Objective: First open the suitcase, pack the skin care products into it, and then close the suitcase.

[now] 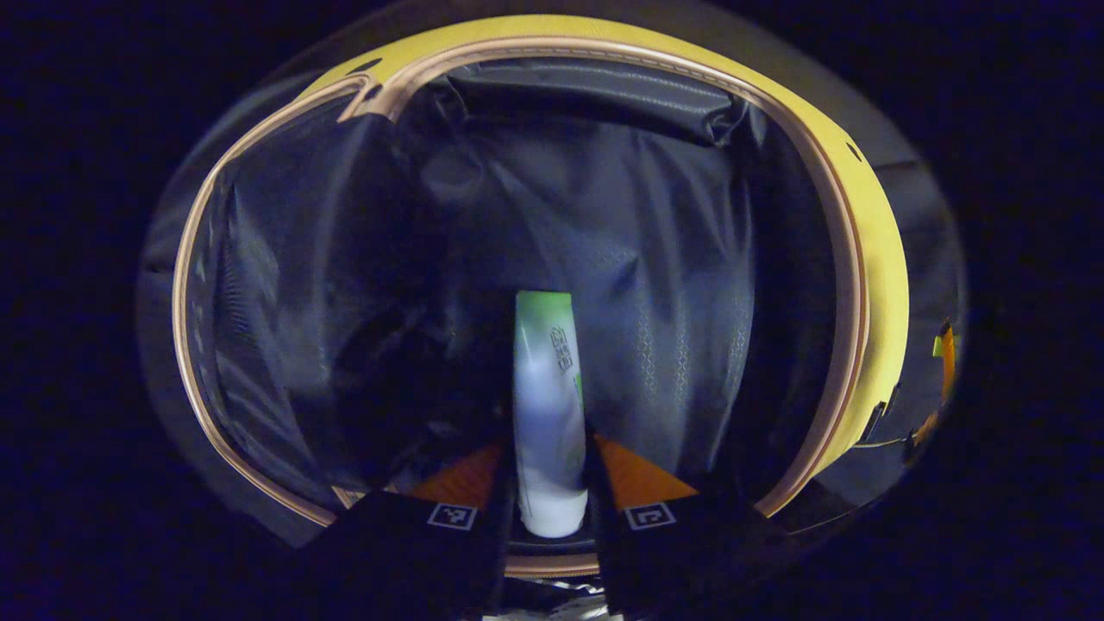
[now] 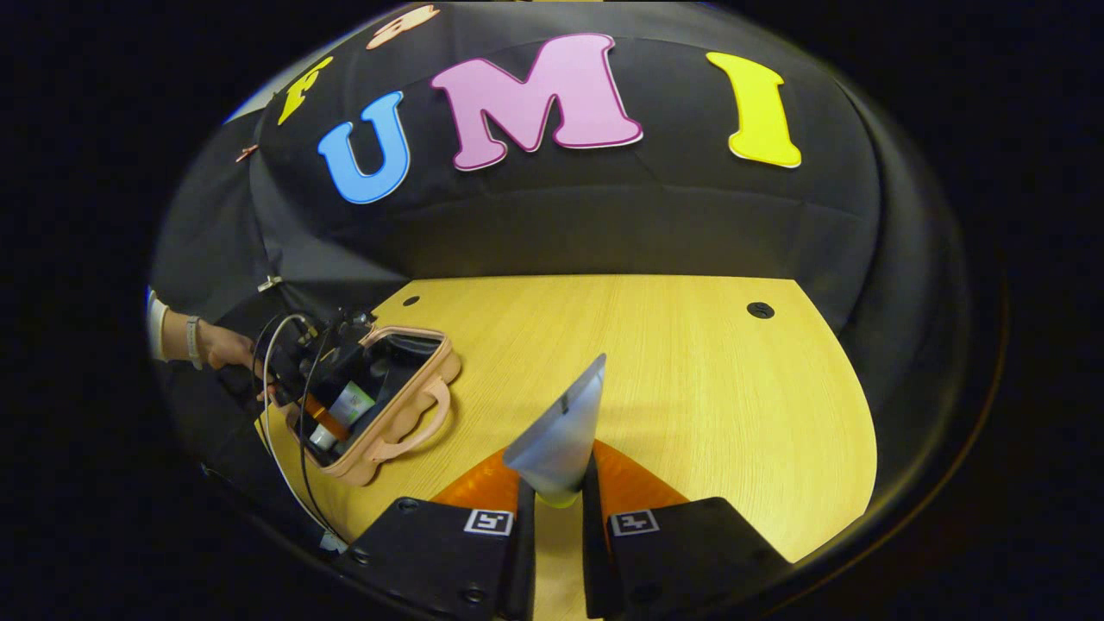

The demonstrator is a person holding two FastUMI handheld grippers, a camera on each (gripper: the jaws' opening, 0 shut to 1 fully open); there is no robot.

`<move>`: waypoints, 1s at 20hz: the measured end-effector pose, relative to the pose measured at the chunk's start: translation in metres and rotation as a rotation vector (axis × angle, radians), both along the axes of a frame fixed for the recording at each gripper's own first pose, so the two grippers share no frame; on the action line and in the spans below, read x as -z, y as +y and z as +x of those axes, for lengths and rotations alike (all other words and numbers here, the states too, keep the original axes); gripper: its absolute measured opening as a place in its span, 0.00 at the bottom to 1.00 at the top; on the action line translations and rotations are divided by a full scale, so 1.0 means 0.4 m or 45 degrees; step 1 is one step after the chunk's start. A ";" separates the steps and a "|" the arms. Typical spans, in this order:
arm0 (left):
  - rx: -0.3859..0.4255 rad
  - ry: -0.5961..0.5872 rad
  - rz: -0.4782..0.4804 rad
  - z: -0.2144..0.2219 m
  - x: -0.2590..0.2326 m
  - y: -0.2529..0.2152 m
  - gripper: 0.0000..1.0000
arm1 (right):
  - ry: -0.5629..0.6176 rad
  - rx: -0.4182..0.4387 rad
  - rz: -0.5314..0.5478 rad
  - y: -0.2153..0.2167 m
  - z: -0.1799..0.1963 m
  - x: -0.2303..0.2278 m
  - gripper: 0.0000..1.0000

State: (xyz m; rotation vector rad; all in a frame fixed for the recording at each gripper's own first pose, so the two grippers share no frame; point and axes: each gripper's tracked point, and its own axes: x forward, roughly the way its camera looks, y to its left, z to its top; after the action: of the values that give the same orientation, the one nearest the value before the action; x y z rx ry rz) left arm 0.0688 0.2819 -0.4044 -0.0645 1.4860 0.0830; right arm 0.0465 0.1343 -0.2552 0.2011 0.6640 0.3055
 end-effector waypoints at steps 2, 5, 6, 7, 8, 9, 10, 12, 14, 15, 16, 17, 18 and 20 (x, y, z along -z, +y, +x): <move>0.001 -0.114 -0.018 0.011 -0.032 -0.018 0.84 | -0.004 -0.036 -0.012 0.039 -0.003 -0.023 0.26; 0.061 -0.493 0.029 0.065 -0.175 -0.019 0.99 | -0.019 -0.090 0.001 0.134 0.002 -0.069 0.26; 0.083 -0.616 0.028 0.073 -0.239 -0.019 0.99 | 0.005 -0.110 0.010 0.175 0.005 -0.074 0.26; 0.104 -0.714 0.016 0.072 -0.297 -0.021 0.97 | 0.036 -0.135 0.028 0.220 0.006 -0.072 0.26; 0.106 -0.818 0.007 0.052 -0.368 -0.005 0.97 | 0.080 -0.192 0.099 0.314 0.008 -0.085 0.26; 0.078 -0.856 0.006 0.028 -0.394 0.015 0.97 | 0.122 -0.232 0.138 0.379 0.011 -0.088 0.26; 0.037 -0.886 -0.012 0.001 -0.410 0.039 0.97 | 0.170 -0.264 0.177 0.440 0.011 -0.086 0.26; -0.040 -0.939 -0.040 -0.054 -0.424 0.091 0.98 | 0.317 -0.312 0.213 0.543 0.003 -0.058 0.26; -0.056 -0.964 0.030 -0.120 -0.422 0.180 0.98 | 0.470 -0.333 0.168 0.635 -0.013 -0.013 0.26; -0.063 -0.965 0.114 -0.158 -0.419 0.243 0.98 | 0.545 -0.347 0.154 0.672 -0.028 0.006 0.26; -0.082 -0.964 0.190 -0.195 -0.418 0.302 0.98 | 0.608 -0.357 0.167 0.711 -0.037 0.017 0.26; -0.115 -0.959 0.227 -0.232 -0.413 0.353 0.98 | 0.667 -0.360 0.172 0.754 -0.041 0.033 0.26; -0.161 -0.954 0.238 -0.268 -0.406 0.382 0.98 | 0.769 -0.340 0.112 0.785 -0.049 0.096 0.26; -0.285 -0.936 0.236 -0.355 -0.382 0.452 0.98 | 0.962 -0.285 -0.043 0.805 -0.071 0.220 0.26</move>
State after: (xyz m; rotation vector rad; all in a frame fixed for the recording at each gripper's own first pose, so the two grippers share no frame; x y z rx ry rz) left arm -0.0733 0.4626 -0.2515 -0.0983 0.7279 0.3402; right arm 0.0182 0.4564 -0.3430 0.2098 1.4443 0.4360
